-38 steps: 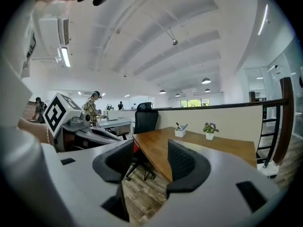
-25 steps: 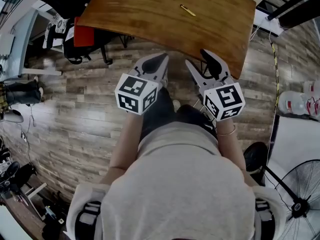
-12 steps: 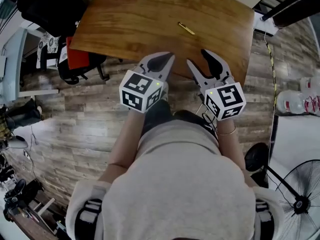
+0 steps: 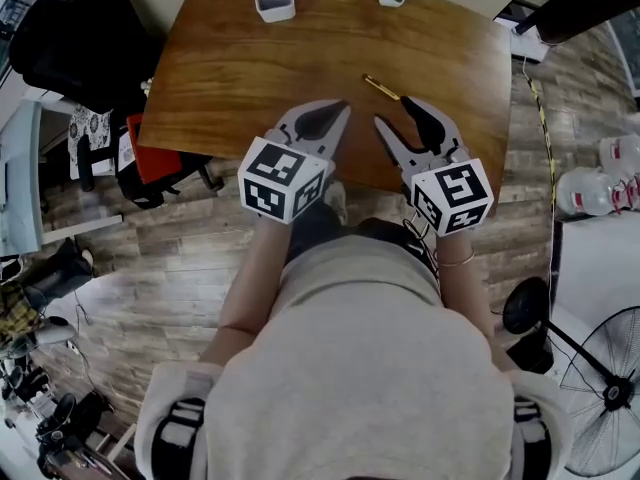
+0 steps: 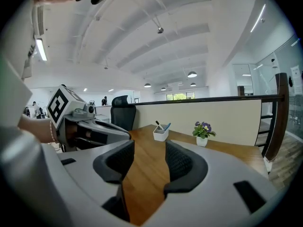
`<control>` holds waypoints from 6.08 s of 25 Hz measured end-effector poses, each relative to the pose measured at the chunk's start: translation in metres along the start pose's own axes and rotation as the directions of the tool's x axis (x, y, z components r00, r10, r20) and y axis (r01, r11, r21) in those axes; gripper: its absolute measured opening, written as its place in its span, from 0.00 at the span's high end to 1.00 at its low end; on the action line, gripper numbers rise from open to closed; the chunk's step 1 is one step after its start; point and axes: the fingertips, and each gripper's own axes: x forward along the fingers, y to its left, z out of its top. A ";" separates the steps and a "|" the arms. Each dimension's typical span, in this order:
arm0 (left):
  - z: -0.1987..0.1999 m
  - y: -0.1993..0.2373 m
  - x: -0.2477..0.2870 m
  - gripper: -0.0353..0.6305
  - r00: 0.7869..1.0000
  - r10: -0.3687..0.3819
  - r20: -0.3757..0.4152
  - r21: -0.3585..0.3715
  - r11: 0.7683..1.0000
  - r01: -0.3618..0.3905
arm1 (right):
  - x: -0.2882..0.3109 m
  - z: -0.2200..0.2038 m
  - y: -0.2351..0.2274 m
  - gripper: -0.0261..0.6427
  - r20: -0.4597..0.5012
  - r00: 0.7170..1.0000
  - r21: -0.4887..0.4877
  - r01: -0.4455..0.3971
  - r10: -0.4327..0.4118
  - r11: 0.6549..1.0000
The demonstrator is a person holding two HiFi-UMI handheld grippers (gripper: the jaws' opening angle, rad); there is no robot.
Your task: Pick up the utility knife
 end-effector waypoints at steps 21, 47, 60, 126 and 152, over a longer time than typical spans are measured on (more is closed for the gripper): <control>-0.014 0.030 0.037 0.93 0.993 -0.094 -0.067 -0.056 0.994 0.090 | 0.040 -0.008 -0.025 0.65 -0.071 0.997 0.026 0.037 -0.036 0.999; -0.048 0.044 0.080 0.93 0.989 0.009 -0.148 -0.213 0.976 -0.041 | 0.084 -0.060 -0.068 0.73 -0.243 0.961 0.023 -0.132 0.134 0.991; -0.097 0.049 0.101 0.93 0.972 -0.027 -0.233 -0.237 0.971 -0.030 | 0.114 -0.111 -0.083 0.77 -0.362 0.917 -0.006 -0.182 0.167 0.983; -0.103 0.065 0.094 0.93 0.967 -0.008 -0.256 -0.231 0.971 -0.053 | 0.134 -0.138 -0.059 0.85 -0.468 0.860 -0.056 -0.256 0.201 0.965; -0.002 0.056 0.064 0.93 0.998 -0.002 -0.060 -0.114 0.993 -0.005 | 0.092 -0.004 -0.043 0.85 -0.165 0.978 -0.102 -0.147 0.129 0.984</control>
